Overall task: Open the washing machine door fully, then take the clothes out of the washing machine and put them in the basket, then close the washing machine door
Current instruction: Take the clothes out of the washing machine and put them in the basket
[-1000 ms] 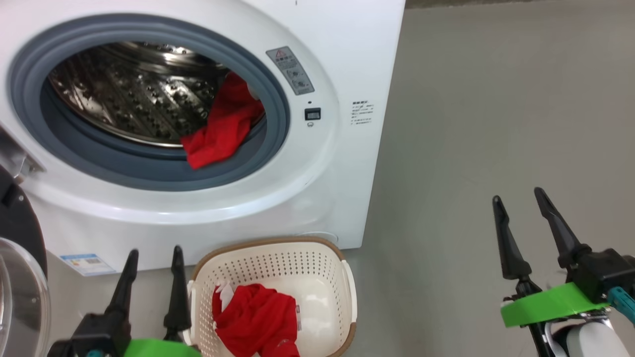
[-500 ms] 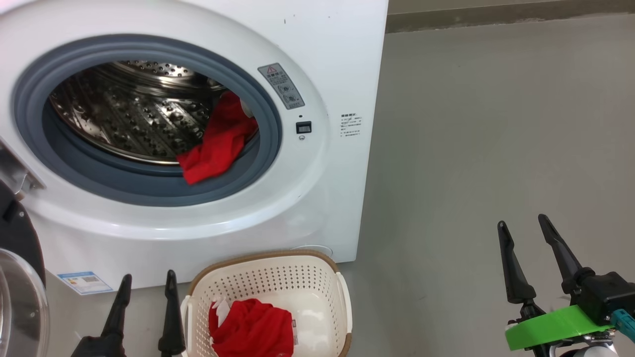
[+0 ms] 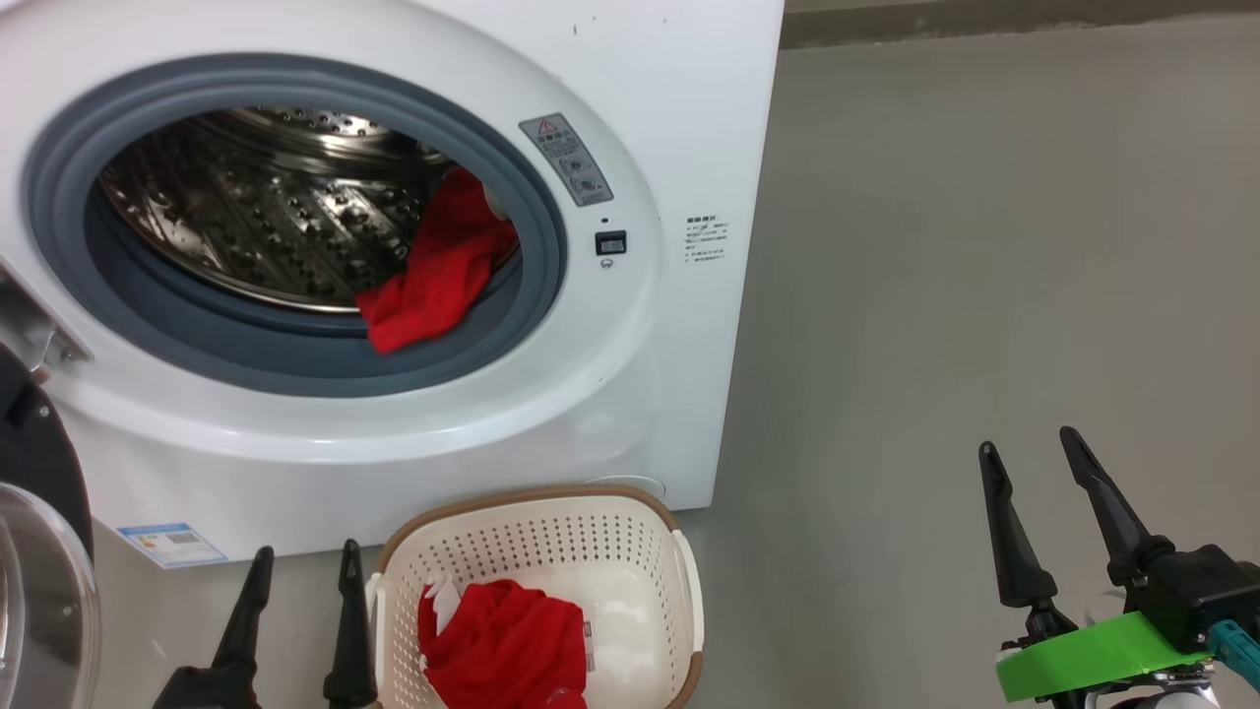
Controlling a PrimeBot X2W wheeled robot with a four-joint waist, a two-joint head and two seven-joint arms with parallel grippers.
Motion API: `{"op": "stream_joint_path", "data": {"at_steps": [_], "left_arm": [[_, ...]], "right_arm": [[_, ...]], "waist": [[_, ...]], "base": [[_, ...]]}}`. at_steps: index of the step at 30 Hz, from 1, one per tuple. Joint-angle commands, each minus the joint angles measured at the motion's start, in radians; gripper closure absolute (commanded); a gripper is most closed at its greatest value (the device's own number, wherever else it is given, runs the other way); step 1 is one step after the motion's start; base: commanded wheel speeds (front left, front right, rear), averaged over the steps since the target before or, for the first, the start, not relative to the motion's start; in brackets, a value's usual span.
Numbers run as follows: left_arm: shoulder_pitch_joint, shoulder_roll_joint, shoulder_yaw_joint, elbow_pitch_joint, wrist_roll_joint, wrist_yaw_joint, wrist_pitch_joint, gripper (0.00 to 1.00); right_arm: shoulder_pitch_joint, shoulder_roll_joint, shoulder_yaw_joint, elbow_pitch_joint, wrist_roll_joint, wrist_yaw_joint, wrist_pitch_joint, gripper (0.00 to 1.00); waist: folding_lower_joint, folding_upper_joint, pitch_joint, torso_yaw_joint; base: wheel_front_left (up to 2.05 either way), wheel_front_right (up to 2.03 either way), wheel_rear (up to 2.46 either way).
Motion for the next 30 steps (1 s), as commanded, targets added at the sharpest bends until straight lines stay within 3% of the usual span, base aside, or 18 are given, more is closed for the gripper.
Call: {"op": "stream_joint_path", "data": {"at_steps": [1,12,17,30], "left_arm": [[-0.023,0.019,0.032,-0.029,0.01,0.005,-0.002,0.0],[-0.11,0.004,0.019,-0.015,-0.003,-0.009,-0.006,0.0],[-0.196,-0.008,0.014,0.019,0.004,-0.008,-0.012,0.0],[-0.448,-0.037,0.026,0.154,-0.014,-0.054,-0.022,0.0]], "right_arm": [[-0.015,-0.008,0.027,-0.03,0.003,0.003,-0.006,0.0],[-0.053,-0.008,0.04,-0.056,-0.004,0.003,-0.006,0.0],[-0.086,-0.008,0.055,-0.062,-0.008,0.003,-0.006,0.0],[-0.15,-0.008,0.074,-0.076,0.005,0.003,-0.006,0.0]], "waist": [[0.0,0.0,0.01,0.004],[0.0,0.0,0.098,0.009],[0.0,0.0,0.155,0.009],[0.0,0.0,0.301,0.002]], "base": [[0.0,0.0,0.0],[0.0,0.0,0.0],[0.0,0.0,0.0],[0.0,0.0,0.0]]}}
